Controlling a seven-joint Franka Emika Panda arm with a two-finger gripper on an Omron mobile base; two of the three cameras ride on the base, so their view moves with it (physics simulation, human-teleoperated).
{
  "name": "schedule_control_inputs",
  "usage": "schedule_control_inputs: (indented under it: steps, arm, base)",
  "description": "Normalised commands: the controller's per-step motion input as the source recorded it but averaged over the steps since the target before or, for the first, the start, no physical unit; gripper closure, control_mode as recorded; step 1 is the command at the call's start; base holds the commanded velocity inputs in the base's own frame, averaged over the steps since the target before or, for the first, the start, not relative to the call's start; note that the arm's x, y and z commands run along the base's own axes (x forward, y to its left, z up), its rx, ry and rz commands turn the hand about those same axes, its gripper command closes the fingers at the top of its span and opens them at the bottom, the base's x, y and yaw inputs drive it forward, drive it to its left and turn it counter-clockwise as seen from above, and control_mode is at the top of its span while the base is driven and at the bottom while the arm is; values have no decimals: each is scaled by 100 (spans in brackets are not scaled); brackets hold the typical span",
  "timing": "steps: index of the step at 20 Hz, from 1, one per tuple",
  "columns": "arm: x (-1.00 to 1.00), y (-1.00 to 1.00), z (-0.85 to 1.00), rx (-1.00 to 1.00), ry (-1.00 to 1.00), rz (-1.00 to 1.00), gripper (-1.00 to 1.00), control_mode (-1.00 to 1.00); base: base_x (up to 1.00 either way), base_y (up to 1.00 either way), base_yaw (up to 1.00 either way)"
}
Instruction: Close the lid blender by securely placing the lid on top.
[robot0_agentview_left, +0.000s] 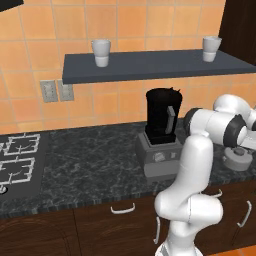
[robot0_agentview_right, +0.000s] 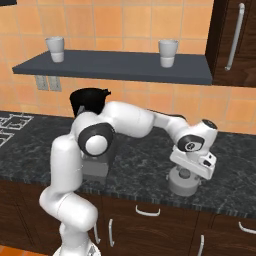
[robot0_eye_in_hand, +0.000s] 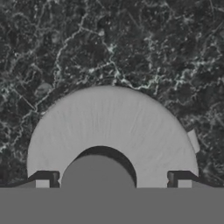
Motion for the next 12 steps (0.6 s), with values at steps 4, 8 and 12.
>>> schedule_control_inputs:
  steps: [4, 8, 12]
  arm:
    - [-7, 46, -24, -5, 0, 0, 100, -100]
    - [-2, 49, -24, -5, 0, 0, 100, -100]
    - [0, 18, -9, -1, 1, 0, 100, -100]
  base:
    - [0, 0, 0]
    - [0, 0, 0]
    - [0, 0, 0]
